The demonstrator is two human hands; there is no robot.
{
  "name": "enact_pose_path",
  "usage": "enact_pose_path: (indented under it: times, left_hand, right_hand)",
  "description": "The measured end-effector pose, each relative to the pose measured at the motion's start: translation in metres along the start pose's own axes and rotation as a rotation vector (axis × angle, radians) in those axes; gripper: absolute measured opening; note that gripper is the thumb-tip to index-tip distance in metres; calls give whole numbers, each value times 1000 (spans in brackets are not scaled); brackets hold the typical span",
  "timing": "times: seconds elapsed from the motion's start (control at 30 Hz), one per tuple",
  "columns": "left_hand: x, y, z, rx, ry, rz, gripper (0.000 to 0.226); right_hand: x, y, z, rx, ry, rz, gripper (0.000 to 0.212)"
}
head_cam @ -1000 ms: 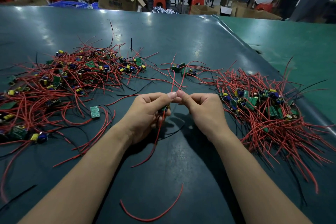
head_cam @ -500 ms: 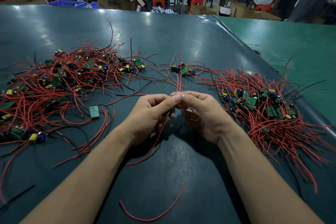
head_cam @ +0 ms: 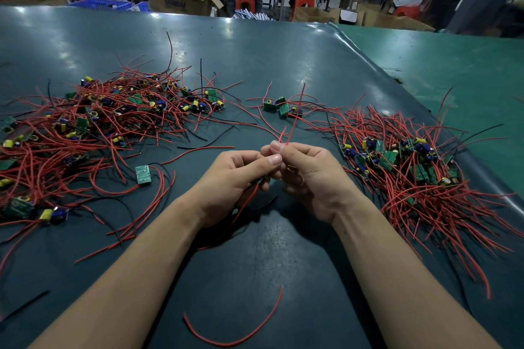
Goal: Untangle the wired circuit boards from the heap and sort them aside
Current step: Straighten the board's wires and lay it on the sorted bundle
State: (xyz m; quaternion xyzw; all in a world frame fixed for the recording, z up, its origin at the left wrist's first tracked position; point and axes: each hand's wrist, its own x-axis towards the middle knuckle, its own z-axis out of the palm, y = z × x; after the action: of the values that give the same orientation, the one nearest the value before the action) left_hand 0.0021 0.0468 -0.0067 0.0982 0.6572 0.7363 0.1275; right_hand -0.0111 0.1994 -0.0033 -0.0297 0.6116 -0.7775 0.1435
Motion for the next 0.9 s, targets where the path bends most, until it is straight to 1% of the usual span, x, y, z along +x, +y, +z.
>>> enact_pose_path:
  times: [0.1, 0.2, 0.33, 0.47, 0.63, 0.7, 0.8, 0.87, 0.9]
  left_hand:
    - [0, 2, -1, -15, -24, 4, 18]
    - [0, 4, -1, -1, -39, -10, 21]
    - [-1, 5, -2, -18, -69, -27, 22]
    - [-3, 5, -3, -12, -110, -31, 22]
    - [-4, 6, -4, -3, -142, -38, 22]
    - [-3, 4, -6, -43, -133, -44, 24]
    - [-1, 2, -10, -166, -104, -29, 24]
    - [0, 2, -9, -202, -69, -1, 24]
    - [0, 2, -8, -207, -53, 15, 23]
  right_hand:
    - [2, 0, 0, 19, 78, -50, 17]
    - [4, -3, -4, 52, 199, -94, 16]
    - [5, -5, -6, 85, 292, -163, 11]
    - [7, -9, -13, 177, 414, -239, 13]
    - [11, -9, -18, 189, 527, -291, 15]
    - [12, -10, -22, 238, 585, -291, 17]
    - [10, -15, -32, 360, 673, -298, 18]
    - [8, -15, -32, 294, 651, -283, 20]
    - [7, -14, -28, 229, 597, -258, 23]
